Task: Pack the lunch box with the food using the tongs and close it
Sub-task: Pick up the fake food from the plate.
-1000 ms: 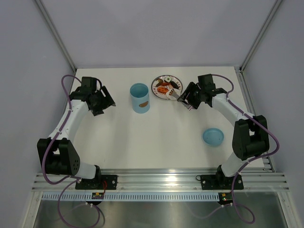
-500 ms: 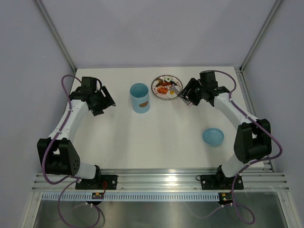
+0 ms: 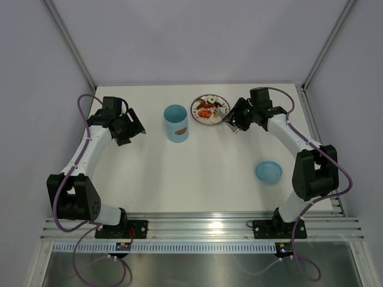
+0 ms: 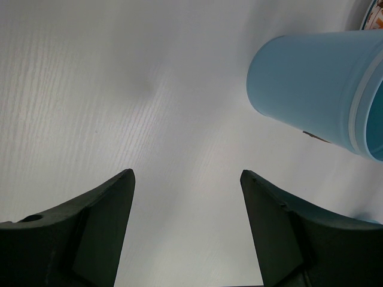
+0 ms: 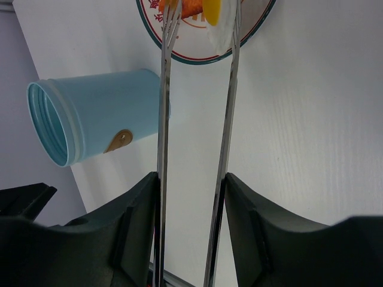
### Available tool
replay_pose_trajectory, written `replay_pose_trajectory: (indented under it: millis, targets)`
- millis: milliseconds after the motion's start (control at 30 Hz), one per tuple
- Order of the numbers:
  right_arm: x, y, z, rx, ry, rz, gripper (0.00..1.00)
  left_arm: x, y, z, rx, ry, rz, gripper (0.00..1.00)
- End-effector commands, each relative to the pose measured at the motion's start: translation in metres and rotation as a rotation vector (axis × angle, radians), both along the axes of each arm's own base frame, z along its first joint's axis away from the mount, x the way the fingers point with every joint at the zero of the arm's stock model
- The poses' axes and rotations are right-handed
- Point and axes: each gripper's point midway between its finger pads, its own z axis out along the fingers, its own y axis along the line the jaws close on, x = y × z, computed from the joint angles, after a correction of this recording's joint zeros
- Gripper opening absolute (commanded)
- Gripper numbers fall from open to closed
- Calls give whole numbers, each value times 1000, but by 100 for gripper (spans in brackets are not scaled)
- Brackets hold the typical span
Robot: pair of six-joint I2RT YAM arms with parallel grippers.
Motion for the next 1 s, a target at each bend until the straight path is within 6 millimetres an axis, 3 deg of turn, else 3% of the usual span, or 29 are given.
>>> replay_pose_trajectory:
  millis: [0, 567, 800, 967]
  targets:
    - [17, 8, 22, 33, -81, 34, 53, 6, 2, 1, 4, -29, -10, 75]
    - [33, 16, 6, 49, -59, 53, 50, 4, 3, 0, 12, -23, -7, 75]
    - [31, 17, 8, 57, -61, 57, 39, 4, 3, -1, 12, -20, -5, 75]
    - [27, 17, 19, 61, -81, 63, 26, 4, 3, 0, 10, -23, -6, 75]
